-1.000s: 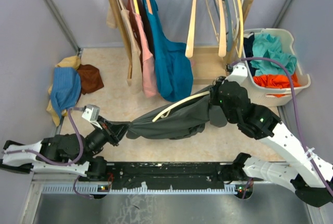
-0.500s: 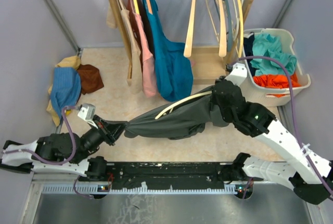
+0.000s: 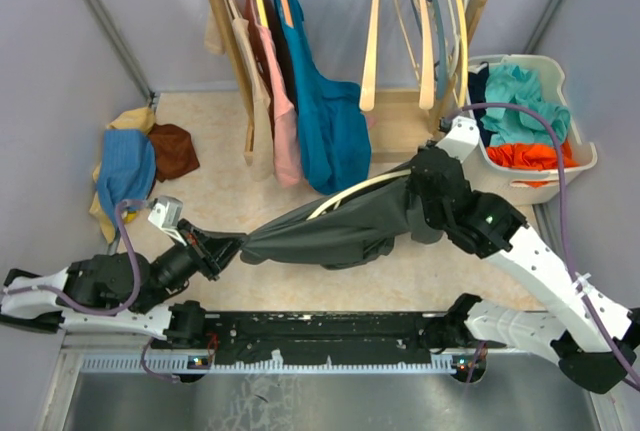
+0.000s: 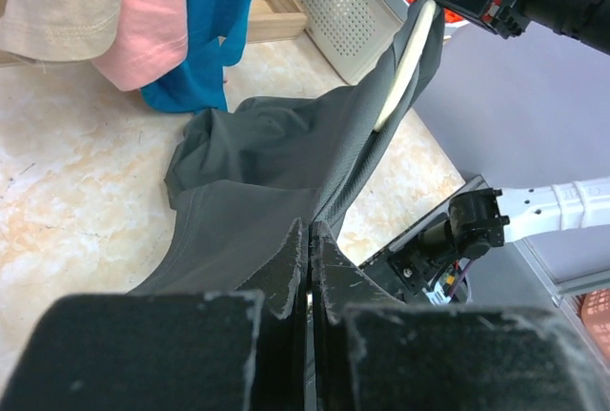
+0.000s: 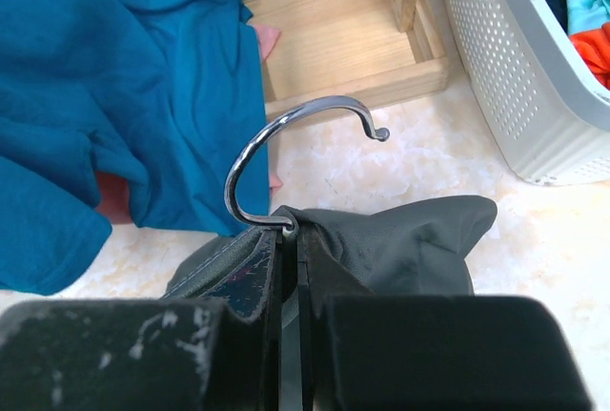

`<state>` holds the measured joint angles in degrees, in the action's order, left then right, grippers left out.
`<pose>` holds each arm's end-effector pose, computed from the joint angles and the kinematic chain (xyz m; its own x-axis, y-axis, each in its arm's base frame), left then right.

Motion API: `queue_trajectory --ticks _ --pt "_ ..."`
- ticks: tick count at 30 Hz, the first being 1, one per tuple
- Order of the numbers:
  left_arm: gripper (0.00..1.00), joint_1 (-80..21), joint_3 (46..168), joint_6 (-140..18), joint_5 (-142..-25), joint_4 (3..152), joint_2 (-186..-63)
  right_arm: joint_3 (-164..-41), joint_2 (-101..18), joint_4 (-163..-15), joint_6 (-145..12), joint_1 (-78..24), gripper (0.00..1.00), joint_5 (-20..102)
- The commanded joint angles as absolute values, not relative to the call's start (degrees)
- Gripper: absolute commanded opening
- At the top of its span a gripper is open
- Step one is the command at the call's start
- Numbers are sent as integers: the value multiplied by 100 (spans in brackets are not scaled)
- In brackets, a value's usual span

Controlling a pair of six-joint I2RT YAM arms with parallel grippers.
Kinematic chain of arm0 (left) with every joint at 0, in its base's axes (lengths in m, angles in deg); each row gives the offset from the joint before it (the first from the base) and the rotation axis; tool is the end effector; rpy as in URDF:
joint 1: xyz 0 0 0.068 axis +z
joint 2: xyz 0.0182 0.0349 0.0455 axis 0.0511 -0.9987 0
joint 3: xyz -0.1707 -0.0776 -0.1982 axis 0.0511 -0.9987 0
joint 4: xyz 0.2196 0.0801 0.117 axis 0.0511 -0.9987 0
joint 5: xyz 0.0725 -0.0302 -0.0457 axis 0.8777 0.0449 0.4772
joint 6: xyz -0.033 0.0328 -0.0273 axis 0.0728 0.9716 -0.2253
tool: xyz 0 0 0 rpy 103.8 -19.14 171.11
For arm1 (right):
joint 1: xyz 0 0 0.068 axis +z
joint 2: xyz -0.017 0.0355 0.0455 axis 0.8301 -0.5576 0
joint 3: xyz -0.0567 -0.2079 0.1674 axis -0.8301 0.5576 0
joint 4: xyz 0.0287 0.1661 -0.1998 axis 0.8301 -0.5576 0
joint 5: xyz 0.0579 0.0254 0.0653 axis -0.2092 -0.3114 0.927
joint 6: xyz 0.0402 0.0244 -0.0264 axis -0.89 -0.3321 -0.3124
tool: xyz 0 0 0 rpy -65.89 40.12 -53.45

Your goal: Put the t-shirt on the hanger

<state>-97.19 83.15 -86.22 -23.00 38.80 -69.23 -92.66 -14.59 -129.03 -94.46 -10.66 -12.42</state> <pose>0.0240 -0.0581 0.3590 -0.3963 -0.3220 -0.8598 0.5403 0.6753 -0.5020 0.1434 0.1090 0.3885 -0.3094 0.2468 -0.9183 0.1489 0.9664 0.2096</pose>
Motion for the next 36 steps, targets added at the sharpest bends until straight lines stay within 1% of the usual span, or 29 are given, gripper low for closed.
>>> queue_trajectory --ticks 1,15,27,32,36 --pt "0 -9736 8661 -8477 -2277 3595 -6940 -9670 -1490 -12610 -9123 -1448 0 -2479" --pt "0 -9732 9008 -8206 -2527 3732 -7063 -9517 -1878 -12391 -8781 -1564 0 -3038" --pt "1 -9732 9229 -8201 -2658 3620 -7264 -9664 -2086 -11984 -8387 -2005 0 -2894" --pt "2 -9735 9354 -7546 -2550 4319 -7374 -9422 -2155 -11961 -8430 -1988 0 -2811" --pt "3 -9732 9896 -7034 -2467 4502 -7837 -9115 -2004 -11926 -8435 -1869 0 -2817"
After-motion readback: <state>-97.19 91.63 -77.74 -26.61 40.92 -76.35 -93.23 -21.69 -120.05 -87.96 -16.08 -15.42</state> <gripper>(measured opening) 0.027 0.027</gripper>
